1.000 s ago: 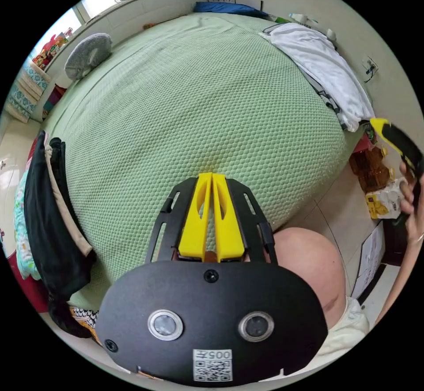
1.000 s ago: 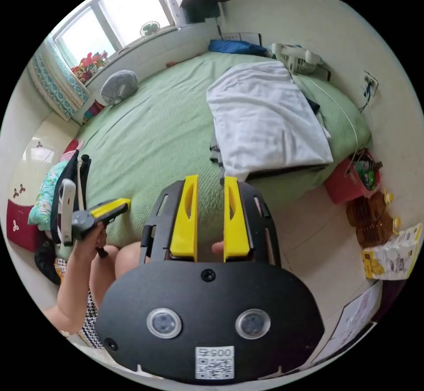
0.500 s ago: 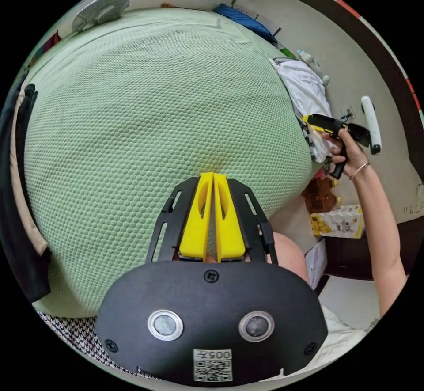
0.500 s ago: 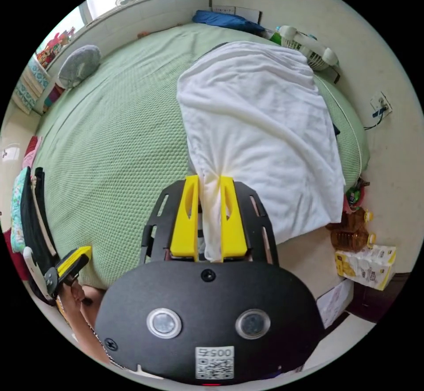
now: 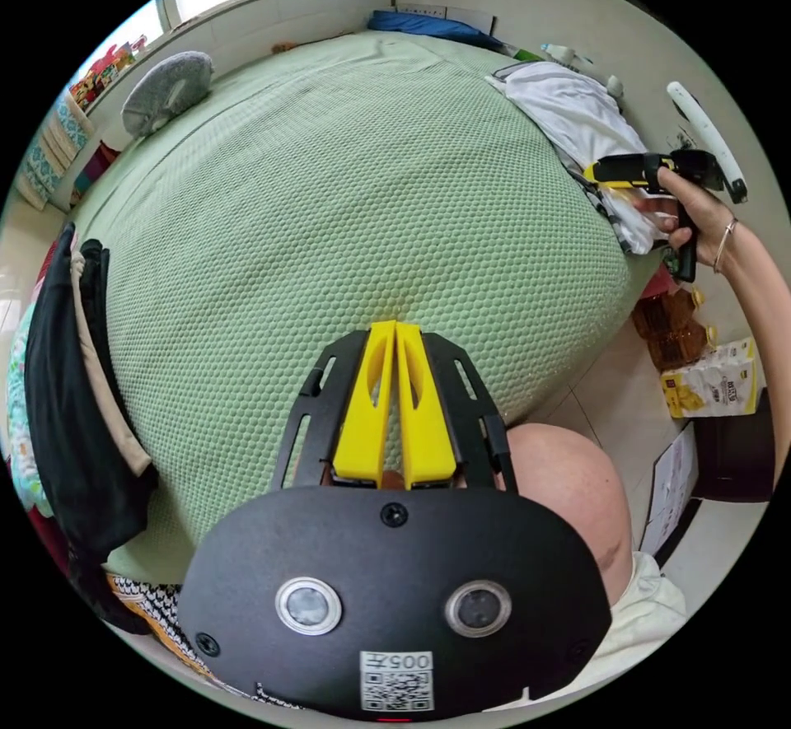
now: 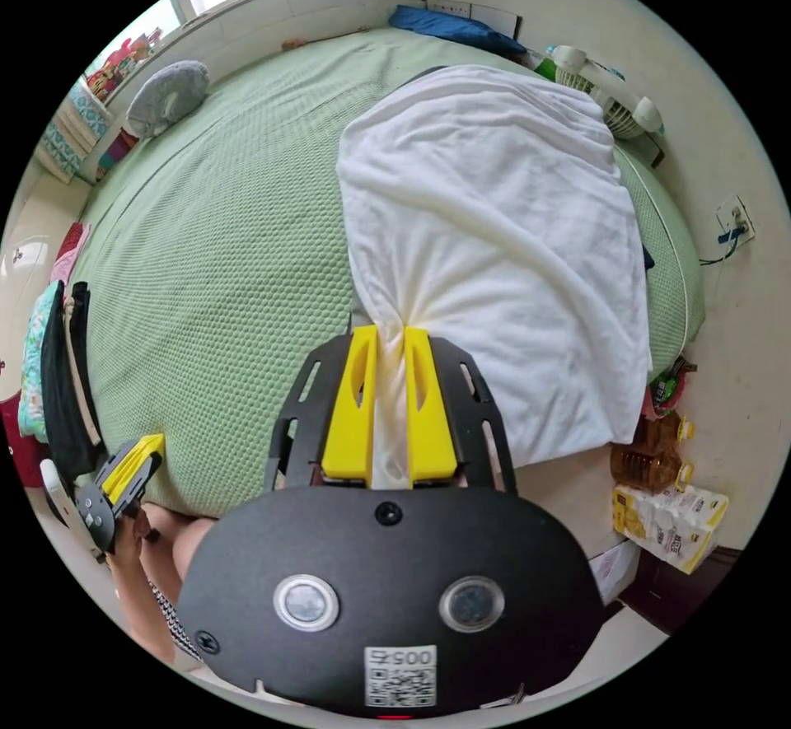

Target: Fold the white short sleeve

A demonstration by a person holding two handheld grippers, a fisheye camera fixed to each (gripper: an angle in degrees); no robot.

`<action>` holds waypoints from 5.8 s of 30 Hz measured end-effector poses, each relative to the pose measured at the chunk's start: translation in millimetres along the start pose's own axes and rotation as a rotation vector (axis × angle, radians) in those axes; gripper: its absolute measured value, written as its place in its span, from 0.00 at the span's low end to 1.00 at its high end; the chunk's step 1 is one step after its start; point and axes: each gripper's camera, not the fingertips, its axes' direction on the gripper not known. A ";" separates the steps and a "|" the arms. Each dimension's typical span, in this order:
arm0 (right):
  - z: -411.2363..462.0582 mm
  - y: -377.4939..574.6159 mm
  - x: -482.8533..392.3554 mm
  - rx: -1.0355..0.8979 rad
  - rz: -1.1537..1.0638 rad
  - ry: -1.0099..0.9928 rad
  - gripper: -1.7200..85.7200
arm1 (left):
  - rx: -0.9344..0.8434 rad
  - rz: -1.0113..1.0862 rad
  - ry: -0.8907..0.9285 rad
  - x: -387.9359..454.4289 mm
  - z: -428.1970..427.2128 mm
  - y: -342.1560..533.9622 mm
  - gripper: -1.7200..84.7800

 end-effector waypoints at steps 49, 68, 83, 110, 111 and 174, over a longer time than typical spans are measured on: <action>35.6 -54.3 -94.3 -0.154 -0.088 0.125 0.09 | 0.000 0.062 -0.117 81.5 7.6 15.5 0.01; 24.2 -19.1 -146.6 -0.112 -0.191 0.357 0.02 | 0.027 0.051 -0.088 59.4 -42.2 46.2 0.01; -33.6 27.3 -135.0 -0.117 -0.222 0.239 0.00 | 0.041 0.061 -0.057 19.4 -96.2 81.0 0.01; -117.0 141.9 -326.6 -0.032 -0.704 -0.561 0.01 | 0.211 -0.264 -0.115 -190.7 -288.8 294.8 0.01; -119.2 146.1 -334.8 -0.049 -0.721 -0.563 0.01 | 0.204 -0.280 -0.121 -198.5 -289.9 302.8 0.01; -23.6 217.1 -59.2 -0.183 -0.473 -0.070 0.00 | -0.110 -0.173 -0.070 -236.6 -157.1 229.9 0.02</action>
